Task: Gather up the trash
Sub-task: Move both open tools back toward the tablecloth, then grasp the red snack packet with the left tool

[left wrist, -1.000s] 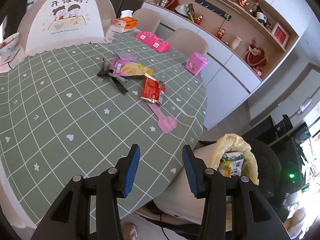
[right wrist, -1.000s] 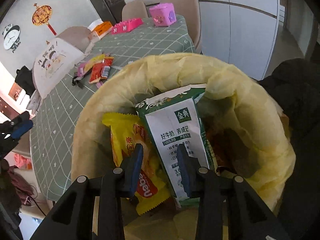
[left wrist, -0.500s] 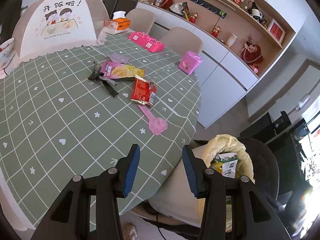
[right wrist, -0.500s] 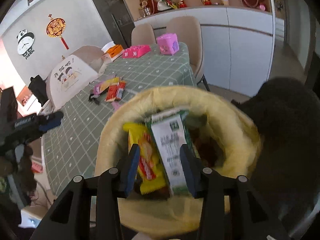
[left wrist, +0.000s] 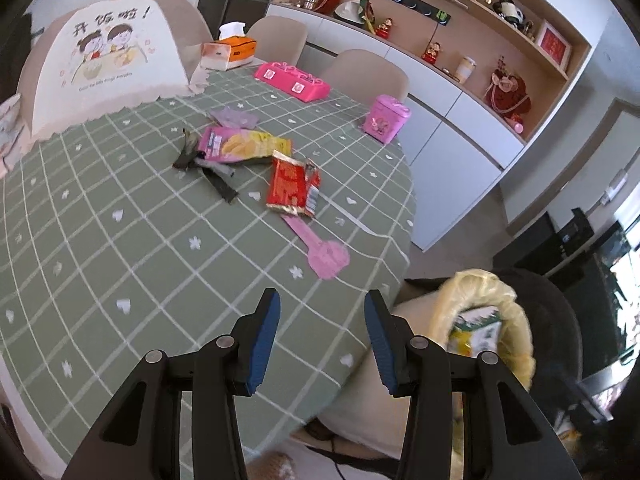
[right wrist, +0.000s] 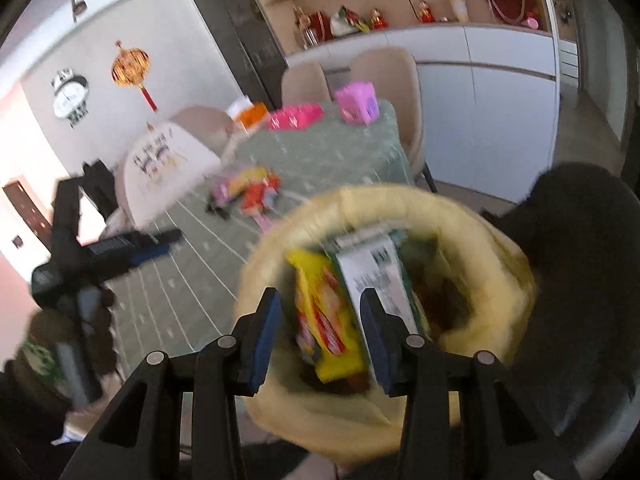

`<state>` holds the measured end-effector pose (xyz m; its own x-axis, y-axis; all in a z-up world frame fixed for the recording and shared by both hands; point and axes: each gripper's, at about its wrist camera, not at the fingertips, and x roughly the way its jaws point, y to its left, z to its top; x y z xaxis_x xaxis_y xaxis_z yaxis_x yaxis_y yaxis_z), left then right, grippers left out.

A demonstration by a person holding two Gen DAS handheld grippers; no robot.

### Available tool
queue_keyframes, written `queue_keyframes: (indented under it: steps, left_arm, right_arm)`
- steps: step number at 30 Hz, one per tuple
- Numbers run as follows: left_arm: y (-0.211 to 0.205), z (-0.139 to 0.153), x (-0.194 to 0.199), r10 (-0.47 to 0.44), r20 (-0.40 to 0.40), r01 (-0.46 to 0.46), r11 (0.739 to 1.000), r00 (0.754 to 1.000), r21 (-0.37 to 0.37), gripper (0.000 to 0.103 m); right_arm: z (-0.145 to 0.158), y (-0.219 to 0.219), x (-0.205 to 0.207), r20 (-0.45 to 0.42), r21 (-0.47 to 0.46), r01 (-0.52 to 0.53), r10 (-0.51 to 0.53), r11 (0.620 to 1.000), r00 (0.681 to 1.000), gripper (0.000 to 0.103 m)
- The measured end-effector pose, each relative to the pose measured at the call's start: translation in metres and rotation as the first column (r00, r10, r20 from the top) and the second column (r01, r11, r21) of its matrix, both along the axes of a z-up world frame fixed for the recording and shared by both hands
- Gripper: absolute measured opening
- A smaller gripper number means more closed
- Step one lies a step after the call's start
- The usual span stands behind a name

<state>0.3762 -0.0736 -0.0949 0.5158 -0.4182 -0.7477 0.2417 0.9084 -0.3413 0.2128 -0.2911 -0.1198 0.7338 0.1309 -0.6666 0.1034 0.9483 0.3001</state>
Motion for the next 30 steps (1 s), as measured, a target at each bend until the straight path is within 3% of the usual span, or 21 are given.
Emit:
queue_keyframes:
  steps: [5,11,16,22,30]
  left_arm:
    - [-0.008,-0.009,0.025,-0.021,0.044,0.018,0.997,0.999,0.072,0.045]
    - [-0.003,-0.026,0.063,-0.082,0.023,0.080,0.994,0.996,0.080,0.045]
    - [0.004,-0.038,0.098,-0.164,0.030,0.162,0.986,0.986,0.049,0.045]
    - [-0.002,-0.058,0.161,-0.183,0.009,0.183,0.983,0.983,-0.016,0.046]
    - [-0.028,-0.096,0.208,-0.187,-0.142,0.185,0.982,0.972,-0.026,0.045]
  right_arm:
    - [0.004,0.011,0.031,0.026,-0.039,0.046,-0.045,0.998,0.999,0.040]
    - [0.002,0.022,0.077,0.018,-0.056,0.067,-0.066,0.996,0.998,0.040]
    - [-0.004,0.028,0.101,0.003,-0.051,0.120,-0.120,0.991,0.993,0.040]
    - [-0.015,0.030,0.113,-0.044,-0.054,0.191,-0.193,0.980,0.980,0.040]
    - [-0.019,0.031,0.110,-0.099,-0.112,0.234,-0.245,0.966,0.964,0.040]
